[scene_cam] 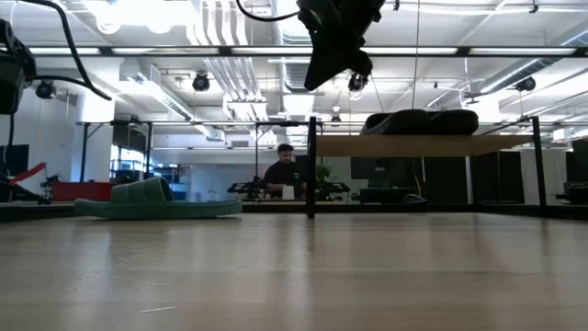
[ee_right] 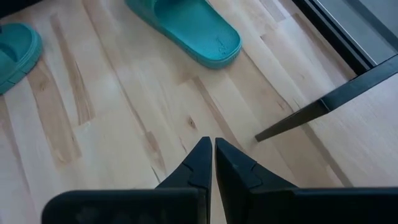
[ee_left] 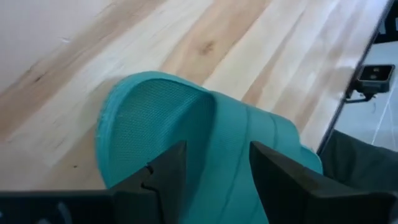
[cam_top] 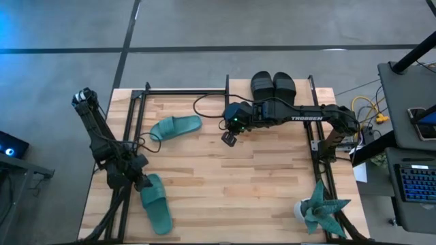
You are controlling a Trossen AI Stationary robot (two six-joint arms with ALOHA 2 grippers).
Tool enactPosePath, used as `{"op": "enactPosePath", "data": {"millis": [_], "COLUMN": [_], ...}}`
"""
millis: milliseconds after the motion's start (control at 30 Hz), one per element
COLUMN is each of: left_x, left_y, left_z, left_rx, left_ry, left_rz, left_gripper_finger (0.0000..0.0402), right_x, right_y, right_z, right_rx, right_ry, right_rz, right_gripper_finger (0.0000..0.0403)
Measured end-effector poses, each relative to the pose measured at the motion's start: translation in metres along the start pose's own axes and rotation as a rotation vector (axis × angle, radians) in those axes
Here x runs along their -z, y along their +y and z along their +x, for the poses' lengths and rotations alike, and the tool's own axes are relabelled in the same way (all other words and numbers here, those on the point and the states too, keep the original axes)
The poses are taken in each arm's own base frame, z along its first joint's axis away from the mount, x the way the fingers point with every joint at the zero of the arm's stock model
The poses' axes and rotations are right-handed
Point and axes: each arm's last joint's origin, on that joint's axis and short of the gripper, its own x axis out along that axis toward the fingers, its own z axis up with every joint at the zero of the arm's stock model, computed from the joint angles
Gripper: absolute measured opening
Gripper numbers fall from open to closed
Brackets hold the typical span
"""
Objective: Pick and place slides into the shelf
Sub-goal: Put the bottom green slipper under the shelf
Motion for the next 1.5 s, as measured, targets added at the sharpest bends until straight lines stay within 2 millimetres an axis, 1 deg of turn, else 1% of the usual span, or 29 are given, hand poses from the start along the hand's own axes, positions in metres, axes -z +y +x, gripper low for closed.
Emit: {"op": "enactPosePath", "data": {"millis": [233,467,567,767,867,933,1000,1167,1200,1267,1367,1500], "left_x": [0.003,0.012,0.015,0.019,0.02,0.021,0.023,0.025,0.026,0.026,0.024,0.015], "left_y": [0.001,-0.001,-0.002,-0.009,-0.012,-0.013,-0.016,-0.024,-0.025,-0.026,-0.033,-0.039], "left_z": [0.009,0.03,0.037,0.042,0.045,0.046,0.047,0.049,0.049,0.05,0.049,0.048], "left_rx": [-0.013,0.152,0.195,0.224,0.212,0.201,0.208,0.252,0.262,0.276,0.313,0.32], "left_ry": [0.0,0.045,0.056,0.061,0.06,0.06,0.066,0.072,0.07,0.045,-0.039,-0.144], "left_rz": [0.009,-0.053,-0.071,-0.055,-0.049,-0.044,-0.044,-0.012,-0.016,-0.016,0.011,0.054], "left_gripper_finger": [0.016,0.016,0.016,0.016,0.0157,0.0143,0.0119,0.0023,0.0013,0.0009,0.0004,0.0003], "right_x": [0.0,-0.001,-0.002,-0.002,-0.002,-0.002,-0.002,-0.002,-0.002,-0.002,-0.001,-0.001], "right_y": [0.0,0.0,0.001,0.001,0.001,0.001,0.001,0.001,0.001,0.002,0.005,0.011], "right_z": [0.0,0.0,0.0,0.0,0.0,0.0,0.0,0.0,0.0,0.0,-0.001,-0.007], "right_rx": [0.0,-0.003,-0.007,-0.007,-0.007,-0.007,-0.007,-0.008,-0.008,-0.01,-0.016,-0.003], "right_ry": [-0.002,-0.011,-0.02,-0.02,-0.02,-0.021,-0.021,-0.021,-0.022,-0.022,-0.026,-0.051], "right_rz": [0.001,0.002,0.004,0.005,0.005,0.005,0.008,0.008,0.008,0.006,0.001,-0.012], "right_gripper_finger": [0.0013,0.0013,0.0013,0.0013,0.0013,0.0013,0.0013,0.0013,0.0013,0.0013,0.0013,0.0013]}}
